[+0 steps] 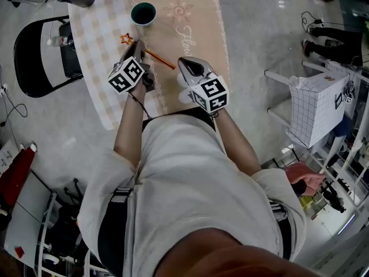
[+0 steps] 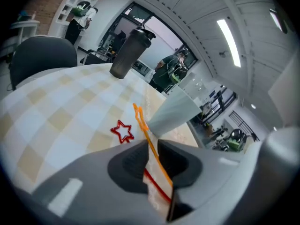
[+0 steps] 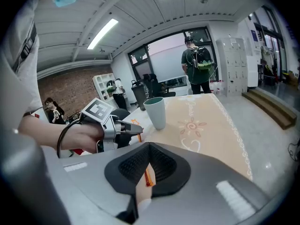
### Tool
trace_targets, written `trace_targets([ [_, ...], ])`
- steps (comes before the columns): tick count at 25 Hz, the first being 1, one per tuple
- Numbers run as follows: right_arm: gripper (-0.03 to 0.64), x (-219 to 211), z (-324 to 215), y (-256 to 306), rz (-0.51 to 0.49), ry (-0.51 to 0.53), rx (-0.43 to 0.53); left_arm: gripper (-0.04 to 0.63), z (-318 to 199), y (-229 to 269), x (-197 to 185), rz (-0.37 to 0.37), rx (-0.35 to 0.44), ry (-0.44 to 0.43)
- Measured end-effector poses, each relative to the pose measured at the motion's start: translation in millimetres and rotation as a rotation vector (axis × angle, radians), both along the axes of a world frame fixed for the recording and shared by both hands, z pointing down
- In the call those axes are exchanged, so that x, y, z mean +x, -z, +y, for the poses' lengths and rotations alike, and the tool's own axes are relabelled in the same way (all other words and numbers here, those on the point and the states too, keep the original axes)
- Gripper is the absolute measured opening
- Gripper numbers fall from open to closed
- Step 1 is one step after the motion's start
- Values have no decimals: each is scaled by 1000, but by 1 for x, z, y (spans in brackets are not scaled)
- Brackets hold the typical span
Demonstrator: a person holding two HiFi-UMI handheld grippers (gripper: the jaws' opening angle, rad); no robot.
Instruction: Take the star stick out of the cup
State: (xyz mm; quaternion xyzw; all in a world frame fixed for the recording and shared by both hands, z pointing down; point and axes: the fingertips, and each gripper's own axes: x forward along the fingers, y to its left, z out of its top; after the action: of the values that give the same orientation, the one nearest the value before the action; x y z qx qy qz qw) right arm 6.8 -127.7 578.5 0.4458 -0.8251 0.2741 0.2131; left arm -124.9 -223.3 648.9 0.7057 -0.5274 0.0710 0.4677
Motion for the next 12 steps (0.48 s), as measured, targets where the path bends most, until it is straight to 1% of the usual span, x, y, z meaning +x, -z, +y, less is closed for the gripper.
trace_targets([
  [3, 0, -4, -6, -4, 3, 1, -11, 61, -8, -6, -2, -6, -4, 4],
  [5, 0, -6, -6, -7, 5, 4, -21, 63, -7, -10, -3, -21, -22, 10],
  [9, 0, -9, -9, -7, 3, 11, -21, 84, -1, -15, -8, -130, -60, -5],
  [11, 0, -8, -8, -4, -3, 18, -14, 100, 2, -17, -15, -179, -77, 18],
  [12, 0, -7, -7, -2, -6, 25, -10, 123, 3, -17, -19, -206, -83, 30],
])
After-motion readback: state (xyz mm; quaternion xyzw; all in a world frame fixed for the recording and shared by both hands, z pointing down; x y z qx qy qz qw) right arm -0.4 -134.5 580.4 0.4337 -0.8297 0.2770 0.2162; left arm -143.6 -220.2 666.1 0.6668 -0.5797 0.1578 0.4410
